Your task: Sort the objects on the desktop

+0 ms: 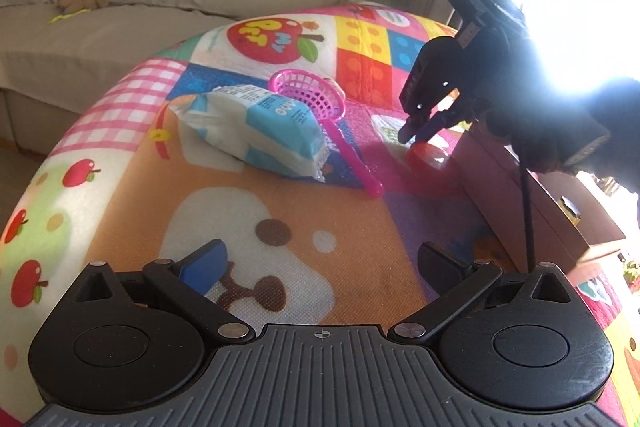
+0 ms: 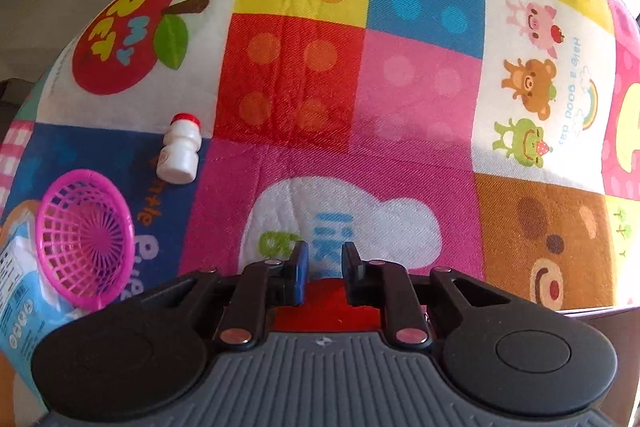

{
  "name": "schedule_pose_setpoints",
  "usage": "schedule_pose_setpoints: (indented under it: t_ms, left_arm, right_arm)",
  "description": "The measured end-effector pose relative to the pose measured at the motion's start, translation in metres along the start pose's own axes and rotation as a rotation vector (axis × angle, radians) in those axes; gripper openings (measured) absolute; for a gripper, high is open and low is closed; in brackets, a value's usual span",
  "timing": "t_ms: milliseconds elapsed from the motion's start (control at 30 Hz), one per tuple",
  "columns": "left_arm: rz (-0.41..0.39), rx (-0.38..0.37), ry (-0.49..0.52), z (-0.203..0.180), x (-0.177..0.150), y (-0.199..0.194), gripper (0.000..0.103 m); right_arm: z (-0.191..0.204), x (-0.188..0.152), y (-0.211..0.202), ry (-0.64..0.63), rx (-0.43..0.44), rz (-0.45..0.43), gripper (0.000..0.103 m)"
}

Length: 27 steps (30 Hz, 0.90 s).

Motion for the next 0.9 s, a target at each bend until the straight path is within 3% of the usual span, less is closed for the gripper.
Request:
schedule_pose_setpoints:
  t_ms: [100, 200, 333, 367, 533, 633, 667, 800, 900]
  left_arm:
    - [-0.003, 0.008, 0.01, -0.002, 0.0, 0.001, 0.103]
    - [-0.007, 0.011, 0.019, -0.003, -0.001, 0.0, 0.103]
    - [-0.005, 0.007, 0.007, -0.001, -0.001, 0.0, 0.103]
    - [-0.004, 0.005, 0.004, -0.001, -0.001, 0.0, 0.103]
    - [-0.002, -0.012, -0.02, 0.002, 0.001, -0.001, 0.103]
    - [-0.005, -0.014, -0.018, 0.001, 0.001, -0.002, 0.103]
    - [-0.006, -0.015, -0.017, 0.001, 0.001, -0.002, 0.103]
    - [-0.003, -0.021, -0.025, 0.002, 0.001, -0.002, 0.103]
    - [-0.002, -0.023, -0.028, 0.002, 0.002, -0.001, 0.103]
  right_arm:
    - [0.038, -0.017, -0.027, -0.081, 0.154, 0.013, 0.018]
    - [0.05, 0.002, -0.054, -0.099, 0.147, -0.123, 0.02]
    - [0.037, 0.058, -0.038, 0.034, 0.107, -0.229, 0.051]
    - [0.035, 0.071, -0.028, 0.057, 0.101, -0.245, 0.053]
    - [0.033, 0.103, 0.014, 0.096, 0.081, -0.242, 0.052]
    - [0.039, 0.098, 0.026, 0.077, 0.119, -0.191, 0.025]
    - [0.04, 0.093, 0.024, 0.079, 0.13, -0.19, 0.025]
    - [0.039, 0.059, -0.02, 0.066, 0.191, -0.229, 0.025]
    - [0.035, 0.009, -0.075, 0.025, 0.222, -0.287, 0.025]
Point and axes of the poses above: each gripper's, at about its wrist camera, not at the fingertips, and y roughly the way its jaws point, z to its left, x to its top, the point moved 8 cm from there along y, roughly the way its jaws point, and after that the axes turned 15 degrees about -y, right-handed, at the moved point
